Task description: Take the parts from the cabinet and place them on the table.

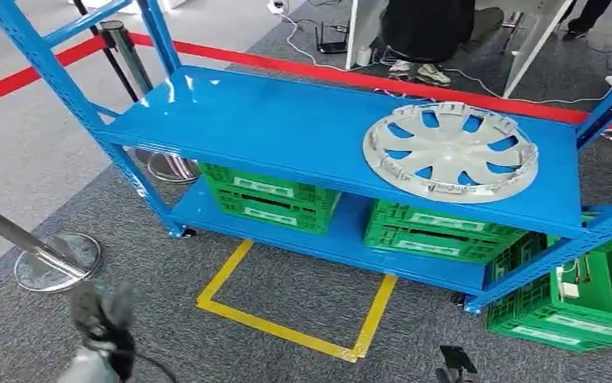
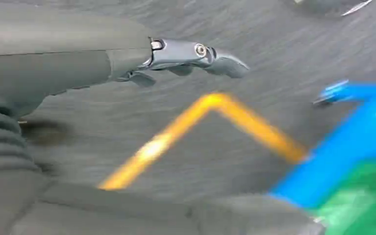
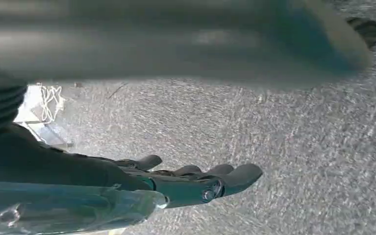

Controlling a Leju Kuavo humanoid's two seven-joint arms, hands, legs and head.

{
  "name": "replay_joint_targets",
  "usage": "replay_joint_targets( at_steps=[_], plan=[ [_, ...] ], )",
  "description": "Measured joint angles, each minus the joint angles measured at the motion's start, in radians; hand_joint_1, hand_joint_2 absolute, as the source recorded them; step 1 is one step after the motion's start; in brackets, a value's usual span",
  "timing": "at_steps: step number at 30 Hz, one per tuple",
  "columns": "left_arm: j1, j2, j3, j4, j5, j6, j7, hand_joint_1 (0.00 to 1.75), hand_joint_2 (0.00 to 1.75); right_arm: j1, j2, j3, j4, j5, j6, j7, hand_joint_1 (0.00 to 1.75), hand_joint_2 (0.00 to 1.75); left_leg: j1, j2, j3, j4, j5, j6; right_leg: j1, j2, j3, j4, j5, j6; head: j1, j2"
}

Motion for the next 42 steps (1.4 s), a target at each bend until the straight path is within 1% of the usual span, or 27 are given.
replay_joint_targets(
  at_steps=[3,11,42],
  plan=[
    [-0.022,0.005,0.05,-0.01,0.006,-0.003,-0.015,0.0,1.75,0.0,0.0,0.0,0.0,-0.001,0.002,0.002,0.0,0.0,0.0,0.0,0.001,0.0,0.0,0.0,0.0,0.0,0.0,0.0,0.0,0.0,0.0,0.0],
    [-0.024,0.005,0.093,-0.014,0.006,-0.006,-0.026,0.0,1.75,0.001,0.0,0.0,0.0,-0.002,0.002,0.003,0.0,0.0,-0.001,0.0,0.0,0.0,0.0,0.001,-0.001,0.0,0.0,0.0,0.0,0.0,0.0,0.0],
    [-0.025,0.005,0.102,-0.018,0.006,-0.006,-0.026,0.0,1.75,0.001,0.0,0.0,0.0,-0.002,0.002,0.003,0.0,0.0,0.0,0.0,0.0,0.0,0.0,0.001,-0.001,0.001,0.0,0.0,0.0,0.0,0.0,0.0]
  ],
)
